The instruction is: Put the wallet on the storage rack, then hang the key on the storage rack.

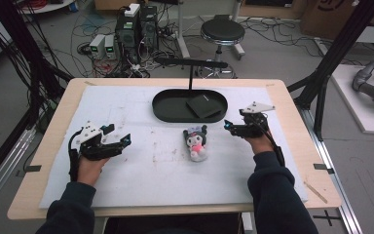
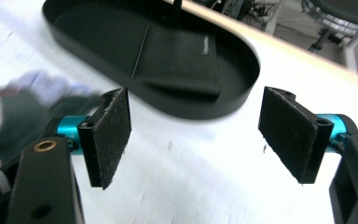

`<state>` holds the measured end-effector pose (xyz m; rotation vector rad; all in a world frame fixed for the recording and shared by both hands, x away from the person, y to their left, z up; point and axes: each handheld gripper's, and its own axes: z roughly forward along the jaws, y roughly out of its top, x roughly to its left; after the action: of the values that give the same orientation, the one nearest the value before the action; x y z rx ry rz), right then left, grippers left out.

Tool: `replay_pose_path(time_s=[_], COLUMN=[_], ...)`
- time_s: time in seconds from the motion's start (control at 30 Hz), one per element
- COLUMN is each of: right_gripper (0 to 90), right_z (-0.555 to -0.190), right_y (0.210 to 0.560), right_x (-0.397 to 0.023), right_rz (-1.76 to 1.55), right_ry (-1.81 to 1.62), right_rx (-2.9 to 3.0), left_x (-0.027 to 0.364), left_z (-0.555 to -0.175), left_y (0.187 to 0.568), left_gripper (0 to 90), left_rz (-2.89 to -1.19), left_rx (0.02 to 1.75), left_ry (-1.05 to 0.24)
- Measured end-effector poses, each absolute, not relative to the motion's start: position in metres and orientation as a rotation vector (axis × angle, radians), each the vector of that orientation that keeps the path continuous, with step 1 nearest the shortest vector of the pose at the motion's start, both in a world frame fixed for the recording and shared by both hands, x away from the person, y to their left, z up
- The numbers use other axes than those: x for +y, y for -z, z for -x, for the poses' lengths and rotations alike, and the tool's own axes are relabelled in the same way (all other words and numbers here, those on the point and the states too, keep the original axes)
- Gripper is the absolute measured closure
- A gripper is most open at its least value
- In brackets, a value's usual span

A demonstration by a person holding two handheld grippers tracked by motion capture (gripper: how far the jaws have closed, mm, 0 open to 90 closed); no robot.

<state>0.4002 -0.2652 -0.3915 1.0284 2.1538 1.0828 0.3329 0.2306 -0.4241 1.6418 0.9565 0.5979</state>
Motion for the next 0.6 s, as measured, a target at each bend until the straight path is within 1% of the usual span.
replay_pose_path(time_s=[0.13,0.2,0.6], right_gripper=[22.1,21.9,21.7], right_z=[-0.387,-0.384,-0.368], right_y=[0.402,0.403,0.393], right_x=[-0.269,-0.268,-0.258], right_rz=[-1.042,-1.032,-0.951], right_ry=[-1.072,-1.058,-1.085], right_rx=[2.163,2.173,2.154], left_x=[0.23,0.23,0.23], left_z=[-0.332,-0.332,-0.331], left_y=[0.424,0.424,0.424], left_gripper=[21.3,21.6,21.8], left_rz=[-1.651,-1.653,-1.65], left_rx=[0.955,0.954,0.953], left_ry=[-0.602,-0.603,-0.592])
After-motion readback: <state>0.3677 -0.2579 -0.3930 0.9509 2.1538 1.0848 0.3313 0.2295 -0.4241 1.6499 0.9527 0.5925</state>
